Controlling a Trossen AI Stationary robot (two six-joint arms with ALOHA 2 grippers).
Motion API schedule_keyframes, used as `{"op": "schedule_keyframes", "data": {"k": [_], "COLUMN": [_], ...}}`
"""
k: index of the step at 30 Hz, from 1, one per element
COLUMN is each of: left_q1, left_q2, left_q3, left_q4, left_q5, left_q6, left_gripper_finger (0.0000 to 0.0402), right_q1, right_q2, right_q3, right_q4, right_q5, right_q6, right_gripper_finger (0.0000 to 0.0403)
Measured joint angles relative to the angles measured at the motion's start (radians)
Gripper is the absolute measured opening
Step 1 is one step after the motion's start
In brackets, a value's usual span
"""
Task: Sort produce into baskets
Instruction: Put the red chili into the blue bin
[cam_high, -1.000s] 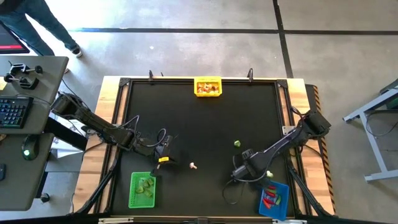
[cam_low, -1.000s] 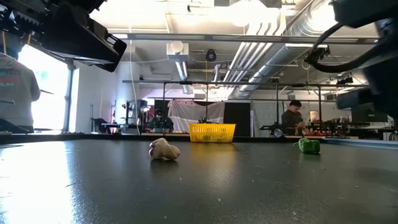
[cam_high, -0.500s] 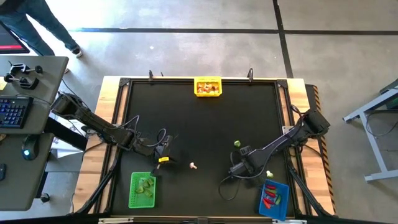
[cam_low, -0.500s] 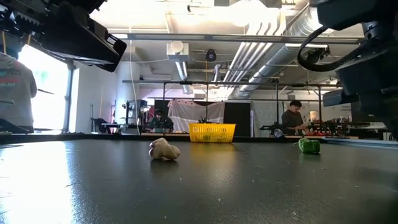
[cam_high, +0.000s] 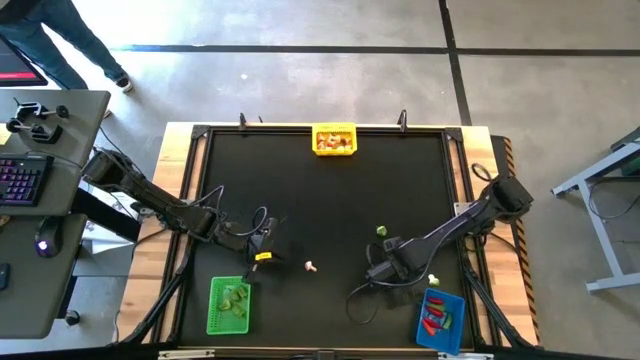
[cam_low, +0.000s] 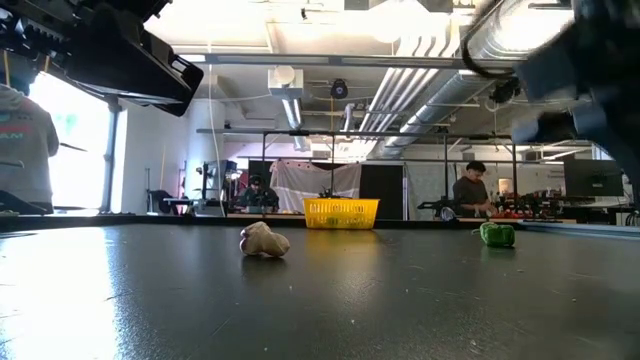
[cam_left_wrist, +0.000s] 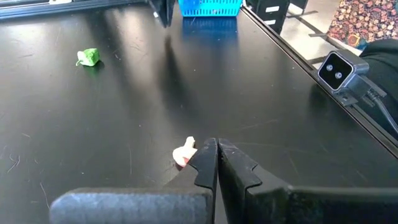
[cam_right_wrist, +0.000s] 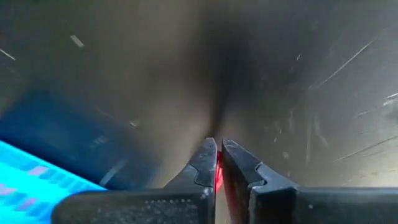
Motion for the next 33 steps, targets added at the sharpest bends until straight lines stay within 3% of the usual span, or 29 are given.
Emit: {"op": "schedule_keyframes", "data": {"k": [5, 12, 16, 20, 26, 33], "left_q1": [0.000, 0.000, 0.000, 0.000, 0.000, 0.000], "left_q2": [0.000, 0.000, 0.000, 0.000, 0.000, 0.000], "left_q3": [0.000, 0.000, 0.000, 0.000, 0.000, 0.000], "left_q4": [-0.001, -0.001, -0.001, -0.001, 0.000, 0.000], "left_q5": [0.000, 0.000, 0.000, 0.000, -0.002, -0.039], "left_q6": [0.000, 0.002, 0.017, 0.030, 0.029, 0.012], "left_gripper_finger": [0.0000, 0.0000, 0.0000, 0.0000, 0.0000, 0.0000], "right_q1": [0.012, 0.095, 0.188, 0.246, 0.249, 0.235], "right_q2": [-0.045, -0.091, -0.091, -0.091, -0.091, -0.091], "right_q3": [0.072, 0.172, 0.146, 0.053, -0.065, -0.068], "right_q4": [-0.008, -0.005, -0.011, -0.023, -0.022, -0.005], "right_q5": [-0.029, -0.274, -0.316, -0.289, -0.232, -0.132], "right_q6": [0.104, 0.511, 0.727, 0.848, 0.868, 0.756], "right_gripper_finger": [0.0001, 0.0001, 0.0000, 0.0000, 0.0000, 0.0000]}}
